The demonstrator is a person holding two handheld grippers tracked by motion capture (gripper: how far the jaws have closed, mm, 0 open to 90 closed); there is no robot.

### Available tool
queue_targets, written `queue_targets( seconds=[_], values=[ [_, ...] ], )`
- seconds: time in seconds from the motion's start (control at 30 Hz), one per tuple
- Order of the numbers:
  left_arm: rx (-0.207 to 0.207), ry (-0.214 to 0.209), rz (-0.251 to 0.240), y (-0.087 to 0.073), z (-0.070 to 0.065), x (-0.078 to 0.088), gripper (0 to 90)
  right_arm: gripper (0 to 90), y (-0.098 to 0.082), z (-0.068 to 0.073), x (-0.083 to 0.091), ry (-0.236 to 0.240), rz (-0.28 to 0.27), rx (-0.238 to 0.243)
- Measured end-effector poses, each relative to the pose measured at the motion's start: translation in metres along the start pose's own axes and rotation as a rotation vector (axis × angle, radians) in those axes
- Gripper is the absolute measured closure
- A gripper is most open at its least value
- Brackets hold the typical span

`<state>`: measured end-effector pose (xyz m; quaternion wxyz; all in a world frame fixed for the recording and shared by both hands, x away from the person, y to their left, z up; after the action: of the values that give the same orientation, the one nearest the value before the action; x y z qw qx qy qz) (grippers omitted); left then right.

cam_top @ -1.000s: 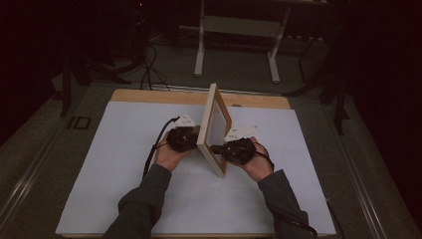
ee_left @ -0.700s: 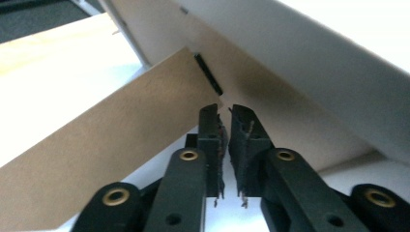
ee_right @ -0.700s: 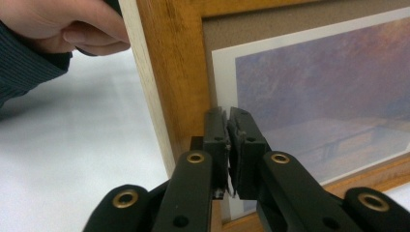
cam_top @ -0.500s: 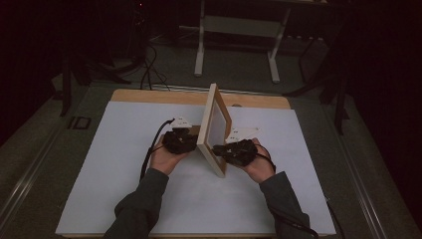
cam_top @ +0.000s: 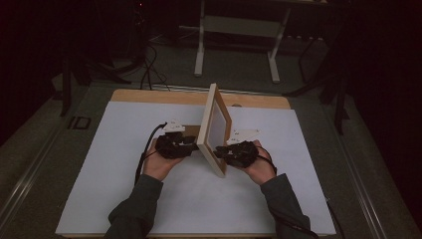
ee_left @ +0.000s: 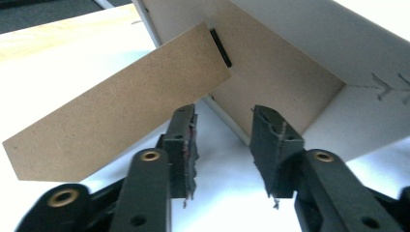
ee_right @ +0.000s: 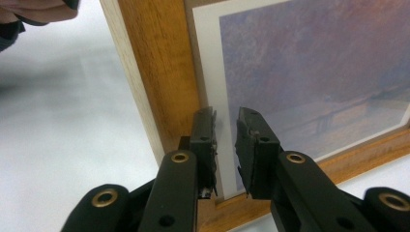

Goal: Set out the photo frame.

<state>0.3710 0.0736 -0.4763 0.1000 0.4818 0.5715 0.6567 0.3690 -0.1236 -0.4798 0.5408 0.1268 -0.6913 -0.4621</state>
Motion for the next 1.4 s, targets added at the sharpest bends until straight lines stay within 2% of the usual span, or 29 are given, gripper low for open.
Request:
queue_targets(
  seconds=[0.4, 0.6, 0.7, 0.77, 0.93, 1.23, 1.4],
  values=[
    [-0.035, -0.028, 0.027, -0.003, -0.006, 0.008, 50.8, 74.0, -0.015, -0.004, 0.007, -0.025, -0.010, -0.034],
    [-0.028, -0.076, 0.018, -0.006, -0.007, 0.014, 49.0, 73.3, -0.021, -0.005, 0.007, -0.032, -0.002, -0.041],
    [-0.042, -0.113, 0.029, -0.007, -0.010, 0.016, 47.1, 72.2, -0.023, -0.006, 0.006, -0.037, 0.000, -0.044],
    [-0.060, -0.121, 0.032, -0.007, -0.013, 0.017, 46.4, 71.9, -0.023, -0.006, 0.006, -0.038, -0.001, -0.046],
    [-0.072, -0.144, 0.032, -0.007, -0.019, 0.016, 44.0, 71.1, -0.026, -0.008, 0.005, -0.042, -0.001, -0.059],
    [-0.071, -0.129, -0.001, -0.001, -0.028, 0.015, 36.7, 70.6, -0.035, -0.009, 0.003, -0.048, 0.015, -0.074],
    [-0.076, -0.099, -0.013, 0.003, -0.035, 0.011, 34.2, 76.8, -0.035, -0.008, 0.002, -0.050, 0.018, -0.066]
  ],
)
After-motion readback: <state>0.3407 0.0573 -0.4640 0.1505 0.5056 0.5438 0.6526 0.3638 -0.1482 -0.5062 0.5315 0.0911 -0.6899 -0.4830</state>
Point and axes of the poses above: each handheld gripper's, and its own axes: x roughly backward along the jaws, y roughly out of its top, z roughly to its left, the point moved 4 cm from there along -x, roughly forward along the jaws, and after that the axes turned 4 degrees about -x, right-handed, at the moved point
